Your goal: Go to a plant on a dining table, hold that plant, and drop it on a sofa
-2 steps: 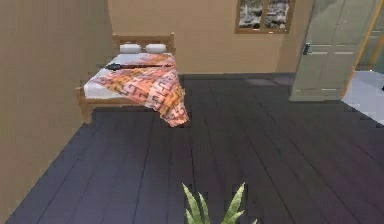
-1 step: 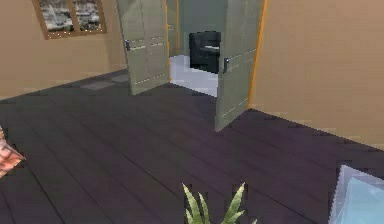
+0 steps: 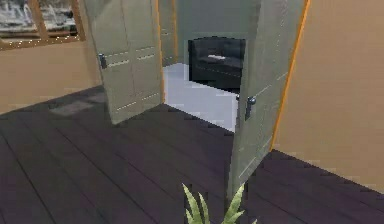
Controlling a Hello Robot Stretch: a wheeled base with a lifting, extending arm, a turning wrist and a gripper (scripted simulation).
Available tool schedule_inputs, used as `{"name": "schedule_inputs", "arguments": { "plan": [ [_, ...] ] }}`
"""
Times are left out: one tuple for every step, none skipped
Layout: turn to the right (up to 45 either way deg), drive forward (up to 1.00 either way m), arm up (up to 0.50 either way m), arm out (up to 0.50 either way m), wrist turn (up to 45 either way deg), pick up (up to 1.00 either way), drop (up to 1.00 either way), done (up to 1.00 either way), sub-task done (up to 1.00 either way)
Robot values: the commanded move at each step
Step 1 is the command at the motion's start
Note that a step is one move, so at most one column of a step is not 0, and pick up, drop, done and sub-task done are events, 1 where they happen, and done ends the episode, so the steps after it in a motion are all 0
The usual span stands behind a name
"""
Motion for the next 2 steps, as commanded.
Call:
{"name": "schedule_inputs", "arguments": {
  "plan": [
    [0.0,1.0,0.0,0.0,0.0,0.0,0.0,0.0,0.0],
    [6.0,0.0,0.0,0.0,0.0,0.0,0.0,0.0,0.0]
  ]
}}
